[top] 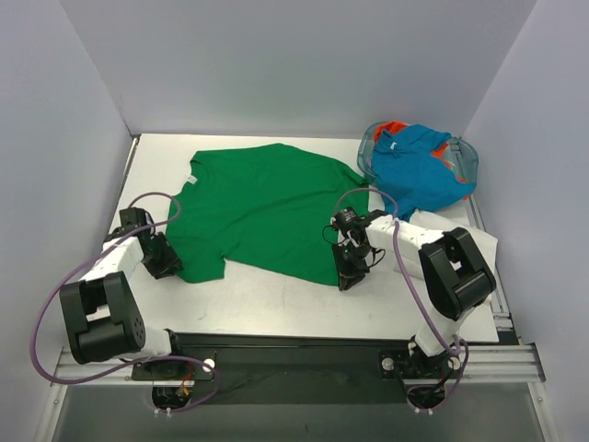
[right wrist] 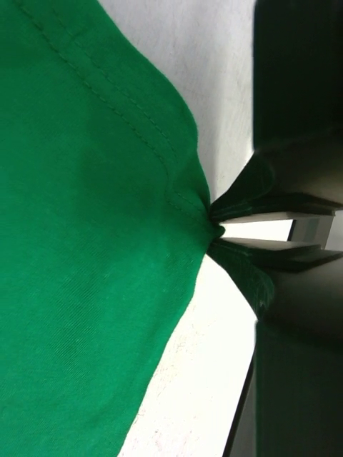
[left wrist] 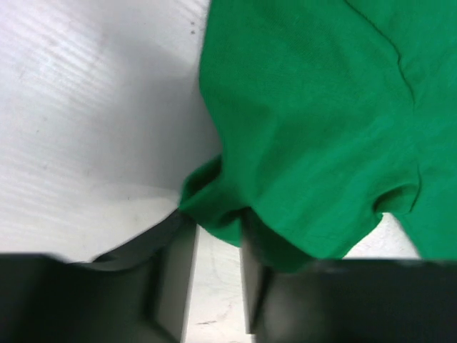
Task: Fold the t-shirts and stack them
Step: Flatten out the tshirt
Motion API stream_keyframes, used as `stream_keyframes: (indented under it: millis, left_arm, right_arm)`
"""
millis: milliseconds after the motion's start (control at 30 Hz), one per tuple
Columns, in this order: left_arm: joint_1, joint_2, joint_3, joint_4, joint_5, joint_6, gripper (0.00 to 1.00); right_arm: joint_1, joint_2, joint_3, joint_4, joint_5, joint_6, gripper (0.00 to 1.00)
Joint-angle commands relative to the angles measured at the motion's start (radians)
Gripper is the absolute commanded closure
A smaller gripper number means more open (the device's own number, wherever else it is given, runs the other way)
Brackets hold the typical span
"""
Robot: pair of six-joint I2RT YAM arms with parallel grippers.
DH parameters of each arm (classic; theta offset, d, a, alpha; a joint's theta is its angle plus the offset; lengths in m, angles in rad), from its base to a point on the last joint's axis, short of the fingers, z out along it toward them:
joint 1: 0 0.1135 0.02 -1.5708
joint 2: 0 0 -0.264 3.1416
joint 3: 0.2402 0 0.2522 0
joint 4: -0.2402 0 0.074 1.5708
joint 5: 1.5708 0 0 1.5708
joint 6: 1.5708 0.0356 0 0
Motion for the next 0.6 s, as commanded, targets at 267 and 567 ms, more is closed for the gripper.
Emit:
stream_keyframes:
  millis: [267, 567]
  left_arm:
    - [0.007, -0.030, 0.160, -0.175, 0.009, 0.034, 0.94]
    - [0.010, -0.181, 0.215, -0.427, 0.088, 0.006, 0.59]
  right_arm:
    - [0.000, 0.007, 0.043, -0.059, 0.028, -0.001, 1.00]
    - [0.000, 0.000, 0.043, -0.067, 0.034, -0.012, 1.00]
